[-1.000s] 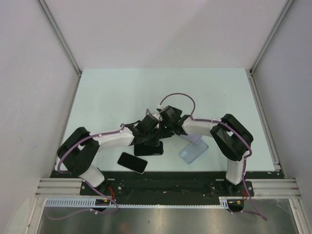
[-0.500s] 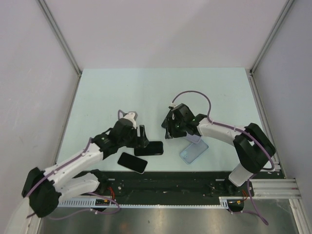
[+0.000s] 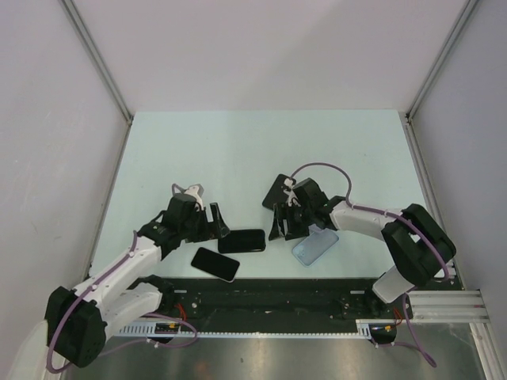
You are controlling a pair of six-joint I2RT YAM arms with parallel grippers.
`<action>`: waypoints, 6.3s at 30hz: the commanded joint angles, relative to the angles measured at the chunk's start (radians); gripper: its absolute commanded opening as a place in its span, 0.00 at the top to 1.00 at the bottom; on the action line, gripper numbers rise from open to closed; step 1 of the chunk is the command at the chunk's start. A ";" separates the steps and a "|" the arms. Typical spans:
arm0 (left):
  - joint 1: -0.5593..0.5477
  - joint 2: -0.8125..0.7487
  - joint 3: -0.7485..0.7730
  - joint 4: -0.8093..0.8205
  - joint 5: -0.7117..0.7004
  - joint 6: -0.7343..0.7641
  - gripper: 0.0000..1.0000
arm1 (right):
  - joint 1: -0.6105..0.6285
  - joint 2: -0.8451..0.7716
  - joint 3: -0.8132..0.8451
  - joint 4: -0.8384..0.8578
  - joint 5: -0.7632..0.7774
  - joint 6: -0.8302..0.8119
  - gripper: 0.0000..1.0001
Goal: Put the phone into the phone case
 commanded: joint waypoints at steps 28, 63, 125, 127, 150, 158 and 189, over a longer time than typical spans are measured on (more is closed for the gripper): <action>0.005 0.308 0.063 0.207 0.143 0.036 0.21 | 0.005 0.430 0.259 0.377 -0.374 0.191 0.26; 0.101 0.310 0.212 0.208 0.138 0.120 0.18 | -0.117 0.409 0.579 -0.009 -0.139 0.011 0.26; -0.426 0.275 0.085 0.355 0.074 -0.190 0.16 | -0.456 -0.189 -0.110 -0.086 0.180 -0.061 0.21; -0.428 0.304 0.085 0.403 0.112 -0.194 0.16 | -0.466 -0.243 -0.153 -0.080 0.181 -0.052 0.19; -0.431 0.427 0.087 0.498 0.062 -0.119 0.15 | -0.280 -0.303 -0.291 -0.031 0.195 0.045 0.18; -0.425 0.280 0.114 0.475 -0.162 0.071 0.00 | -0.108 -0.233 -0.167 0.299 0.350 0.007 0.00; -0.399 0.028 0.057 0.455 -0.265 0.284 0.00 | 0.002 0.803 0.847 0.622 -0.115 -0.165 0.00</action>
